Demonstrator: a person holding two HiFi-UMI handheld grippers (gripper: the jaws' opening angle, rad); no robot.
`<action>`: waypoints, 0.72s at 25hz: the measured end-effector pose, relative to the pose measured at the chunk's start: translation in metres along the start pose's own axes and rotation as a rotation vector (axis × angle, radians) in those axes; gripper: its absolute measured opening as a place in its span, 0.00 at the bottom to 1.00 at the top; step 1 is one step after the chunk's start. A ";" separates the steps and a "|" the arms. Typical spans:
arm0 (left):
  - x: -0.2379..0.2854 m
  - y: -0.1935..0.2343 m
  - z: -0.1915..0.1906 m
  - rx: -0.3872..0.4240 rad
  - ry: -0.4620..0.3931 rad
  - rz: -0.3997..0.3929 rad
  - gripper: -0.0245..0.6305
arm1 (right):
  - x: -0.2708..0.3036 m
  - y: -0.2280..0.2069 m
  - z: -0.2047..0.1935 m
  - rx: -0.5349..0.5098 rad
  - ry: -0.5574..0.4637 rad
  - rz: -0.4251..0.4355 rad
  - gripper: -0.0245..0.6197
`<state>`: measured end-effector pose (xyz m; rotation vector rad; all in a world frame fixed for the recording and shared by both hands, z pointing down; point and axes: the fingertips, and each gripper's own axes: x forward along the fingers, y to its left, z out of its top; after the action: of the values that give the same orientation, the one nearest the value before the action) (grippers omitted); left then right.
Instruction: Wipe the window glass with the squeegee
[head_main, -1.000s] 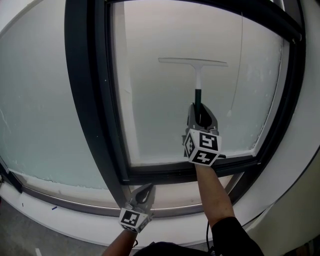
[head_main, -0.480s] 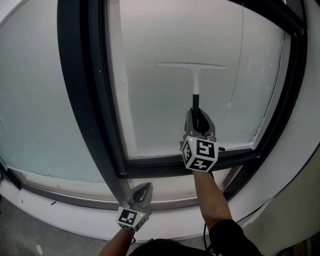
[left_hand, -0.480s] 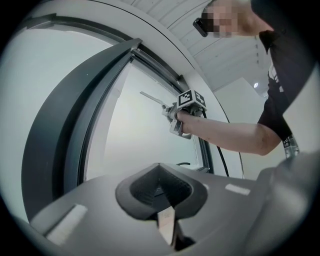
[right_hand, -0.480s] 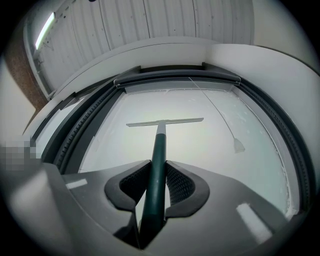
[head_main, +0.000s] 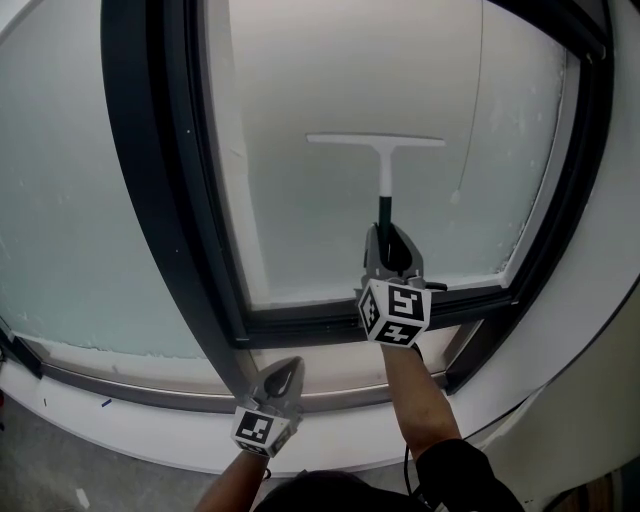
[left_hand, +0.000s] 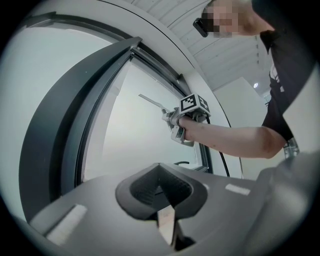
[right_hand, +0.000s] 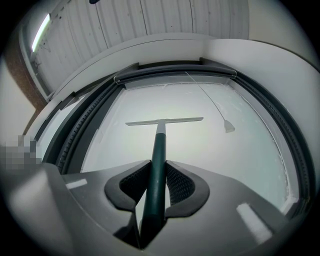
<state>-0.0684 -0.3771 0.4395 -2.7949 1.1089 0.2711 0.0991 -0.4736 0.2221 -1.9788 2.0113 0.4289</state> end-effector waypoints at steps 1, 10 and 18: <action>0.000 -0.001 0.000 -0.003 0.002 -0.002 0.04 | -0.001 0.000 -0.002 0.003 0.004 0.001 0.18; 0.000 0.001 -0.002 0.021 0.021 -0.002 0.04 | -0.015 0.003 -0.022 -0.036 0.025 -0.011 0.19; -0.001 0.001 -0.005 0.005 0.022 -0.005 0.04 | -0.027 0.007 -0.049 -0.006 0.068 -0.009 0.19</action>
<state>-0.0689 -0.3777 0.4447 -2.8030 1.1057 0.2371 0.0927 -0.4682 0.2776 -2.0303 2.0432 0.3708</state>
